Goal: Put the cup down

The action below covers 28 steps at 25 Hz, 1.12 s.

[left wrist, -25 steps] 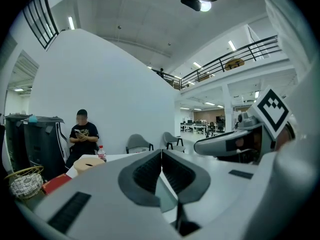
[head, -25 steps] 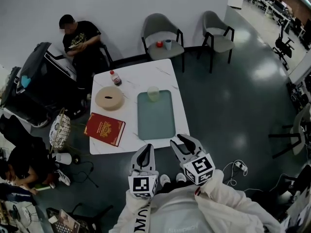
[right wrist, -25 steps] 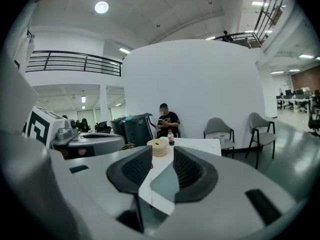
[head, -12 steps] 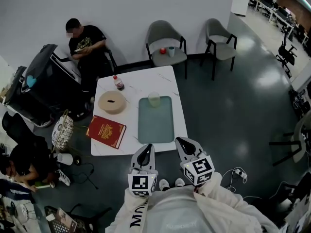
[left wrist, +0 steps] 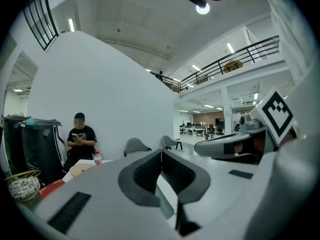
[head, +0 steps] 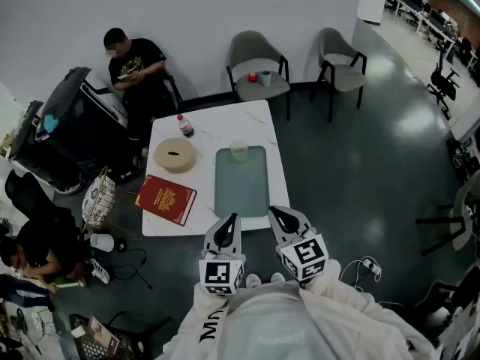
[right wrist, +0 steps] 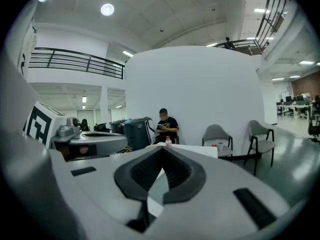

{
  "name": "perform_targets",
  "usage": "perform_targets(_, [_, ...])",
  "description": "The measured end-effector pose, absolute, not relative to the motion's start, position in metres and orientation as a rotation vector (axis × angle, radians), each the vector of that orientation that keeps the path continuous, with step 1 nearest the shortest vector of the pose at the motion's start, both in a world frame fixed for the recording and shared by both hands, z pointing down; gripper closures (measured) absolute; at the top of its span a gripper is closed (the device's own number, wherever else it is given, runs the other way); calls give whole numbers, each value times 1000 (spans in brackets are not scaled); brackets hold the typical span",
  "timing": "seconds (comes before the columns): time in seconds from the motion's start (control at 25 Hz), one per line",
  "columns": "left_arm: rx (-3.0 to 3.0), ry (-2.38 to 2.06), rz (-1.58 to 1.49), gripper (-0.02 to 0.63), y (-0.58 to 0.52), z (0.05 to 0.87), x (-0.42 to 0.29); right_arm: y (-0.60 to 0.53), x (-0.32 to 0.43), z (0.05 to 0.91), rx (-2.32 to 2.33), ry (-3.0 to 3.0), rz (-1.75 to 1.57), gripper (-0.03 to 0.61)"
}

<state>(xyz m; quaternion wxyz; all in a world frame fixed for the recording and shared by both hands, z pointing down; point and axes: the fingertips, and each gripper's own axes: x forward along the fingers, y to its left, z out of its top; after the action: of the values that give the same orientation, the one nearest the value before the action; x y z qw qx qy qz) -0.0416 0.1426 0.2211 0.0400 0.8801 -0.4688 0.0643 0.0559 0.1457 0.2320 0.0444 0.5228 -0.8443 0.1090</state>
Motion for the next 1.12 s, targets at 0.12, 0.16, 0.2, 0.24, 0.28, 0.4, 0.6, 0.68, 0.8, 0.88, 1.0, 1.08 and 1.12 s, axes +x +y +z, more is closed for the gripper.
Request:
perform_targets(0.12, [2693, -1438, 195, 601, 142, 222, -44, 145, 55, 232, 1596, -2577, 330, 572])
perform_targets(0.16, [2691, -1440, 195, 601, 142, 222, -45, 145, 54, 233, 1592, -2576, 329, 573])
perform_targets(0.2, [2689, -1442, 196, 601, 142, 223, -46, 145, 54, 234, 1590, -2575, 328, 573])
perform_targets(0.24, [2688, -1443, 197, 601, 143, 223, -46, 145, 54, 234, 1588, -2575, 329, 573])
perform_targets(0.28, [2688, -1443, 198, 601, 143, 224, -46, 145, 54, 234, 1587, -2575, 331, 574])
perform_targets(0.4, [2690, -1439, 201, 601, 145, 223, -45, 147, 54, 236, 1580, -2572, 337, 573])
perform_targets(0.6, [2694, -1430, 209, 601, 144, 225, -45, 148, 52, 237, 1573, -2563, 332, 574])
perform_targets(0.68, [2694, -1430, 209, 601, 144, 225, -45, 148, 50, 237, 1567, -2563, 330, 574])
perform_targets(0.8, [2696, -1431, 201, 601, 143, 223, -44, 148, 49, 236, 1566, -2563, 330, 574])
perform_targets(0.88, [2698, -1428, 198, 601, 142, 223, -44, 148, 50, 236, 1568, -2561, 333, 574])
perform_targets(1.0, [2692, -1432, 198, 601, 142, 224, -46, 147, 49, 237, 1563, -2562, 338, 574])
perform_targets(1.08, [2686, -1440, 195, 601, 141, 224, -48, 147, 49, 238, 1558, -2562, 338, 574])
perform_targets(1.12, [2684, -1443, 193, 601, 141, 225, -48, 146, 48, 238, 1556, -2562, 337, 574])
